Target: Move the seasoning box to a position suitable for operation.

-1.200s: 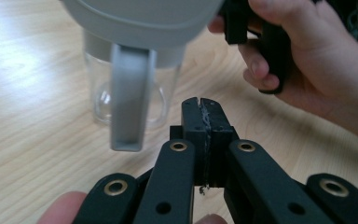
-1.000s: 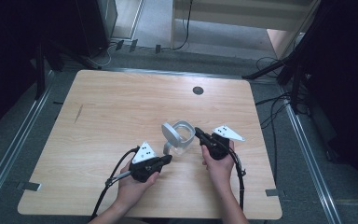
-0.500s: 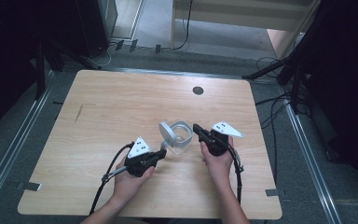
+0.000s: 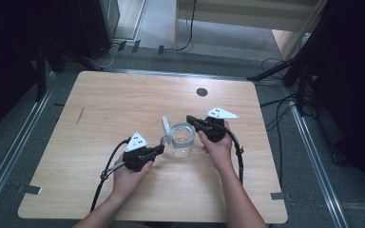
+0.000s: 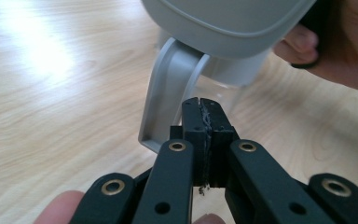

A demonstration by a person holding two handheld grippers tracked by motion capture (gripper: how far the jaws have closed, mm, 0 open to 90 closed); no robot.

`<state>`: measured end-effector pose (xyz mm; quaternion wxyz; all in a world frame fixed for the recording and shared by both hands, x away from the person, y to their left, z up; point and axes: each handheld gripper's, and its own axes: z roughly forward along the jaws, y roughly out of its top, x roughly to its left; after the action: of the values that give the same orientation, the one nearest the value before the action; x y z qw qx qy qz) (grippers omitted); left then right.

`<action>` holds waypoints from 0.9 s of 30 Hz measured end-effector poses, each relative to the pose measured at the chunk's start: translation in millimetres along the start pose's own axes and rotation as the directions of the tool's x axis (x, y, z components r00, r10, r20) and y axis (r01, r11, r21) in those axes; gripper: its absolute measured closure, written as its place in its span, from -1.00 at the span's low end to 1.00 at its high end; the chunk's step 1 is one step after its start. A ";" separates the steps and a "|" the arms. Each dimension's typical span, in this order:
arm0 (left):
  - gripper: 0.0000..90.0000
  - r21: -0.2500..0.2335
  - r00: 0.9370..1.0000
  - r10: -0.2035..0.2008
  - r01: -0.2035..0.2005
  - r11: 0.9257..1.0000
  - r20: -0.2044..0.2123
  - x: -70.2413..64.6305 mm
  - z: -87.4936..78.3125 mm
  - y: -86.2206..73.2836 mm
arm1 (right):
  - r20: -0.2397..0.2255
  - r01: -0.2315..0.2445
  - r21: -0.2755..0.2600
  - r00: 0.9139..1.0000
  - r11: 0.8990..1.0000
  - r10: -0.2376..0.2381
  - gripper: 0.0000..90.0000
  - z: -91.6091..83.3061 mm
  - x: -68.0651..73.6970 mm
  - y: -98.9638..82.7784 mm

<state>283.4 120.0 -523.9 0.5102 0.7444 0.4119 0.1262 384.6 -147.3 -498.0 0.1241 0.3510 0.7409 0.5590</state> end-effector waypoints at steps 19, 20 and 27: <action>0.99 -0.042 0.996 -0.045 0.041 0.998 -0.076 39.9 5.3 18.0 | -0.027 0.009 -0.006 1.000 1.000 -0.009 1.00 -23.2 23.6 -22.2; 0.99 -0.048 0.996 -0.047 0.043 0.998 -0.074 40.3 6.6 18.2 | -0.028 0.014 -0.003 1.000 1.000 -0.014 1.00 -23.5 25.1 -23.5; 0.99 -0.063 0.997 -0.057 0.054 0.997 -0.045 36.7 17.0 17.7 | -0.052 0.016 0.003 0.999 1.000 -0.016 1.00 -26.0 41.7 -30.6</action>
<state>325.4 133.7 -524.8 0.5264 0.7133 0.4403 0.1421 327.7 -143.0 -508.4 0.1088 0.3306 0.7477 0.5655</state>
